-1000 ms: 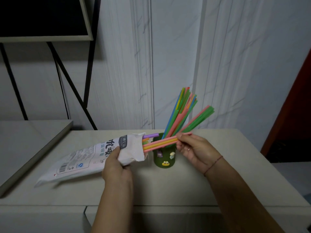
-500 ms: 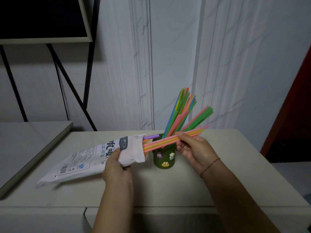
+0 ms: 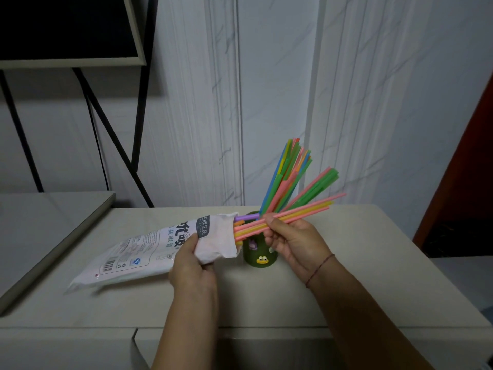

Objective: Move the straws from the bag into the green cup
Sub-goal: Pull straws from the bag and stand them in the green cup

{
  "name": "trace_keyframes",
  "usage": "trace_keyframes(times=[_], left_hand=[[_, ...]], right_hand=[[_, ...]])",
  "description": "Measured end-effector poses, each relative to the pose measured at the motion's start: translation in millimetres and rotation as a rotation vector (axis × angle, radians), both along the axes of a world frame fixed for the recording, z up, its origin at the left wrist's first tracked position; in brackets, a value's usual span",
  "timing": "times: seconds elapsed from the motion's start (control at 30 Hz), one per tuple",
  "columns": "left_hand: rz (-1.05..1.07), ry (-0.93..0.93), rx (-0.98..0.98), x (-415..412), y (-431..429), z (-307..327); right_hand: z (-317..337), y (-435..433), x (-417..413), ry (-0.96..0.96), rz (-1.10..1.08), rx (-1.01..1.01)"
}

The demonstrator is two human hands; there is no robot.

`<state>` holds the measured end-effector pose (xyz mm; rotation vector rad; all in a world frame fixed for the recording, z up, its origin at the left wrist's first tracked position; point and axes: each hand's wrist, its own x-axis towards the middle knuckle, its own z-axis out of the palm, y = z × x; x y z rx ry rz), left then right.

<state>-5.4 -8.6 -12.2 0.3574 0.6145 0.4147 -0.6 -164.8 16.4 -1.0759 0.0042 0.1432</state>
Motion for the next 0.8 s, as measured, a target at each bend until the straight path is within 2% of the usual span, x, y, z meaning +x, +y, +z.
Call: trace_keyframes(times=[0.2,0.47,0.8], left_hand=[[0.025,0.003,-0.01,2.5,14.4,-0.2],[0.034,0.001,0.015,-0.7,21.1,0.4],[0.041,-0.008,-0.009,0.0,20.4,0.2]], right_hand=[[11.2,-30.0,8.1,-0.008,-0.156,0.061],[13.8,-53.6,15.2,-0.053,-0.316,0.005],[12.9,-61.6,17.4,-0.195,-0.465,-0.304]])
